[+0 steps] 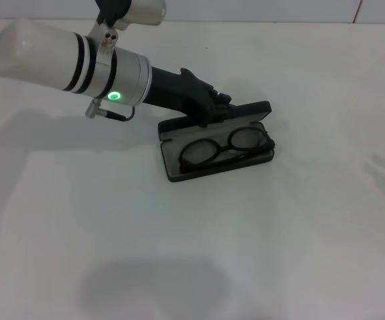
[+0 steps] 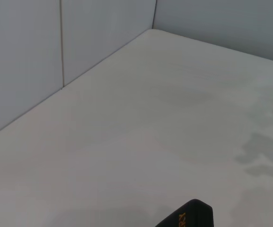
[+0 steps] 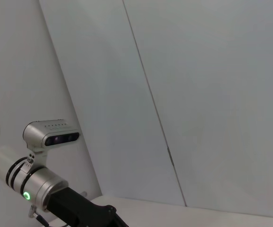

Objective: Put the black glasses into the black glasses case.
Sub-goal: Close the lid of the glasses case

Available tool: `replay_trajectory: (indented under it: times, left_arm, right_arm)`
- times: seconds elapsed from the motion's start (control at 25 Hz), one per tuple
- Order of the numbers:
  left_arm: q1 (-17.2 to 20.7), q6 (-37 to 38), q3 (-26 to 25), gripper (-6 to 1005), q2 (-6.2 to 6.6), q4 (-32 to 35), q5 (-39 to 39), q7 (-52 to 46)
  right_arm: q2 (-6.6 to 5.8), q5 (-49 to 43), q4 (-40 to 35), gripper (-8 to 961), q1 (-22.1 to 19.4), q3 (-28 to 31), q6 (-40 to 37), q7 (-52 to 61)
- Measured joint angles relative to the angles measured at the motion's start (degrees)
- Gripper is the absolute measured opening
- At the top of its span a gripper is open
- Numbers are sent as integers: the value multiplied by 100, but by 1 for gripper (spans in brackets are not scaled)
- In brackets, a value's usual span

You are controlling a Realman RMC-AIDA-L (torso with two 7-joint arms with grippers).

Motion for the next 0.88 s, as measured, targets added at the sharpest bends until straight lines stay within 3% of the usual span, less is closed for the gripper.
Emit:
replay_trajectory:
  times: [0.88]
  left_arm:
    - [63,331,11,237,-289,1,470,99]
  right_arm:
    - [4,4,167,224,-25,0,-38,-32]
